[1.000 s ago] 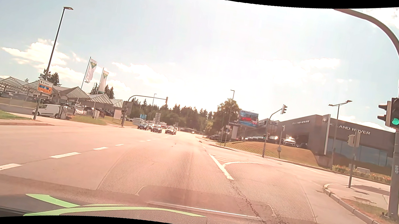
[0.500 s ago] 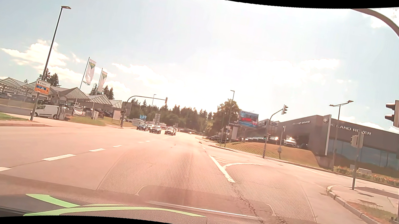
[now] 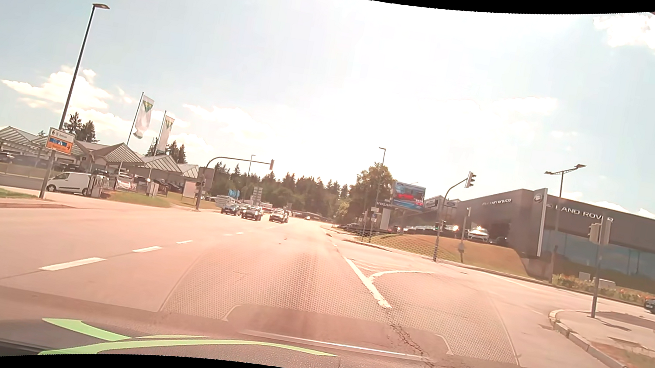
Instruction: Follow the waypoints while adhering to traffic rules and regulations
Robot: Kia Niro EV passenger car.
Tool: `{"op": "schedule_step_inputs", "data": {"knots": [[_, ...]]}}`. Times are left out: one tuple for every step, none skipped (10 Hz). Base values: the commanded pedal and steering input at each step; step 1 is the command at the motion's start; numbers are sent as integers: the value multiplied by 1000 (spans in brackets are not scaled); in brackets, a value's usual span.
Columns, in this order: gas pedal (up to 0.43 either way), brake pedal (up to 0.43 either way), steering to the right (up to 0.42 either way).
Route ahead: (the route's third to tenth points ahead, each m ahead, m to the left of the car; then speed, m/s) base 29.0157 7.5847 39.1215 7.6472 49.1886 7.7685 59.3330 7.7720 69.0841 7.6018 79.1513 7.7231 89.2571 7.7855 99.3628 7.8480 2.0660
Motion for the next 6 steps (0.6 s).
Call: {"op": "schedule_step_inputs", "data": {"knots": [[339,0,1],[339,0,0],[339,0,-1],[339,0,-2],[339,0,-3],[339,0,-4]]}}
